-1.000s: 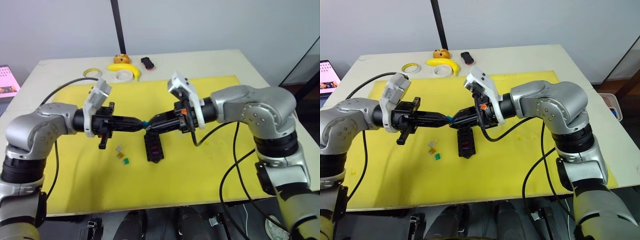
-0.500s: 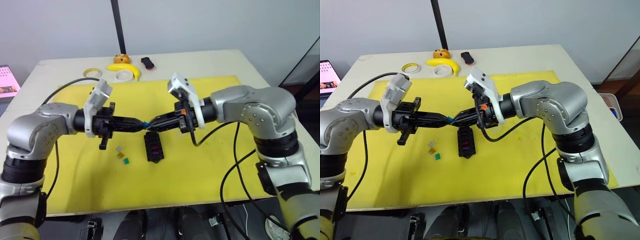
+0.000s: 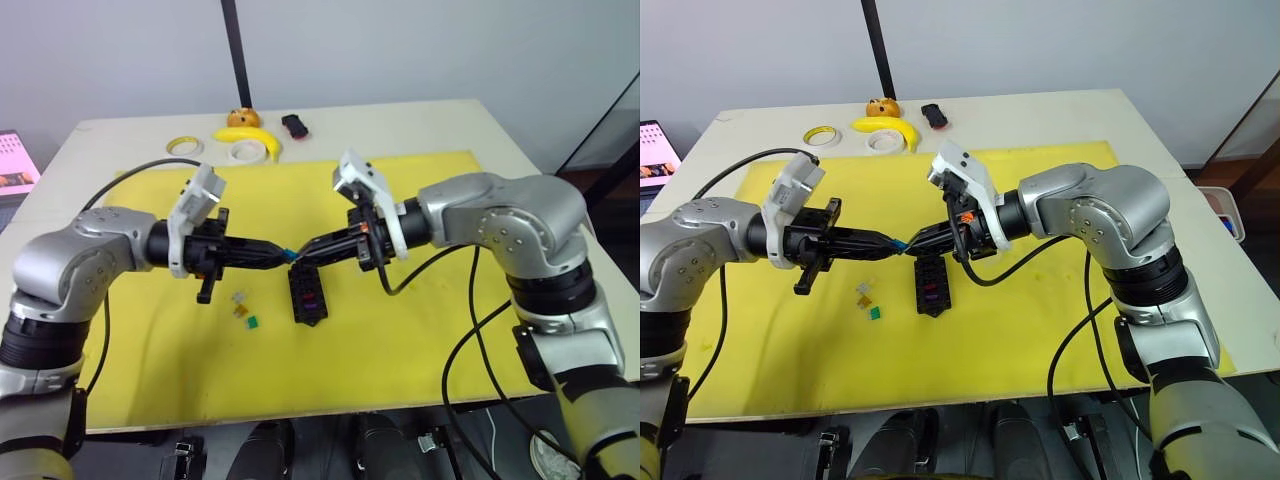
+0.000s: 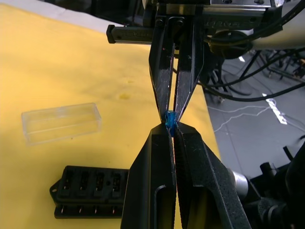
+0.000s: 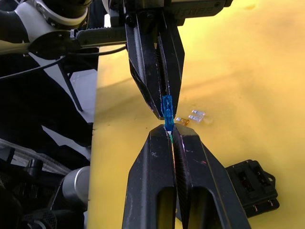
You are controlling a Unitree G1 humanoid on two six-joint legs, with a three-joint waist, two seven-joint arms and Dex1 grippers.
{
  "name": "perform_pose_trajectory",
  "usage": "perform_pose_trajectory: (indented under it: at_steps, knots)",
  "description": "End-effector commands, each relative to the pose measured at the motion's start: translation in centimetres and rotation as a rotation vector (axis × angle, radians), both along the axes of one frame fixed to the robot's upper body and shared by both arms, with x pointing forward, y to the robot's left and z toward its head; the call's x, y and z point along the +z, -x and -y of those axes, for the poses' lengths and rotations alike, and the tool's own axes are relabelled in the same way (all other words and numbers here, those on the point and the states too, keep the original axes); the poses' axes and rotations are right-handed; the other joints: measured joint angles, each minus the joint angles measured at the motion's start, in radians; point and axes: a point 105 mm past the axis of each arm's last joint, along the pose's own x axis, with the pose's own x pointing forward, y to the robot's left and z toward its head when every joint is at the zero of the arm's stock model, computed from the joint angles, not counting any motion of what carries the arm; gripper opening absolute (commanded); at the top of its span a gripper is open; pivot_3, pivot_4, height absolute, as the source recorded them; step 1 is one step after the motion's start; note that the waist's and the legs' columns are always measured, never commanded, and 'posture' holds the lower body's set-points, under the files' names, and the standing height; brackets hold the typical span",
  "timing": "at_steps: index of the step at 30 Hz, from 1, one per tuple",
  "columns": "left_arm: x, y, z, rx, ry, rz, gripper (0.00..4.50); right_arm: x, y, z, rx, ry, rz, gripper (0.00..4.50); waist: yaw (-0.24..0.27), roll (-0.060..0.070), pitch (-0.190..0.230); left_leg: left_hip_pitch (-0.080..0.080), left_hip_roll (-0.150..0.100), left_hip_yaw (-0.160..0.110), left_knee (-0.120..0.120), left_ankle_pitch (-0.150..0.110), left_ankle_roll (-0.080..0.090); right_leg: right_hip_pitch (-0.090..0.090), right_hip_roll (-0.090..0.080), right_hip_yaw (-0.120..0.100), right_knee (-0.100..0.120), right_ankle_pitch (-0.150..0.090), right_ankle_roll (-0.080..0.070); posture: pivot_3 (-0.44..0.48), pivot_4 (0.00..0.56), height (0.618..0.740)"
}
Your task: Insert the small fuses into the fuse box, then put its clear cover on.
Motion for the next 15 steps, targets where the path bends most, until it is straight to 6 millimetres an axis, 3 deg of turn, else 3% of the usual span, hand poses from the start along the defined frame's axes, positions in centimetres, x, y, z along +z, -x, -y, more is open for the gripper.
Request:
perform_pose_trajectory:
  at_steps: [1, 7, 8, 10, 13, 15]
  knots:
    - [0.20, -0.24, -0.23, 0.027, -0.023, 0.026, 0.00, 1.71, 1.19, -0.58, 0.079, -0.023, 0.102, 0.02, 0.000, 0.000, 0.000, 0.000, 0.000, 0.000, 0.000, 0.000, 0.000, 0.000, 0.000, 0.000, 0.000, 0.000, 0.000, 0.000, 0.150, 0.740]
    - [0.53, -0.09, -0.05, 0.014, -0.013, 0.027, 0.00, 1.03, 1.45, -0.72, 0.096, -0.010, 0.112, 0.02, 0.000, 0.000, 0.000, 0.000, 0.000, 0.000, 0.000, 0.000, 0.000, 0.000, 0.000, 0.000, 0.000, 0.000, 0.000, 0.000, 0.150, 0.740]
    - [0.55, -0.06, -0.04, 0.012, -0.013, 0.027, 0.00, 1.04, 1.41, -0.72, 0.095, -0.010, 0.112, 0.51, 0.000, 0.000, 0.000, 0.000, 0.000, 0.000, 0.000, 0.000, 0.000, 0.000, 0.000, 0.000, 0.000, 0.000, 0.000, 0.000, 0.150, 0.740]
    - [0.54, 0.00, 0.00, 0.008, -0.014, 0.026, 0.00, 1.00, 1.31, -0.67, 0.090, -0.003, 0.116, 0.93, 0.000, 0.000, 0.000, 0.000, 0.000, 0.000, 0.000, 0.000, 0.000, 0.000, 0.000, 0.000, 0.000, 0.000, 0.000, 0.000, 0.150, 0.740]
    - [0.54, 0.04, 0.07, 0.004, -0.015, 0.025, 0.00, 1.03, 1.31, -0.58, 0.094, 0.006, 0.117, 2.32, 0.000, 0.000, 0.000, 0.000, 0.000, 0.000, 0.000, 0.000, 0.000, 0.000, 0.000, 0.000, 0.000, 0.000, 0.000, 0.000, 0.150, 0.740]
    - [0.53, 0.05, 0.13, 0.001, -0.015, 0.025, 0.00, 1.16, 1.30, -0.57, 0.096, 0.003, 0.115, 2.32, 0.000, 0.000, 0.000, 0.000, 0.000, 0.000, 0.000, 0.000, 0.000, 0.000, 0.000, 0.000, 0.000, 0.000, 0.000, 0.000, 0.150, 0.740]
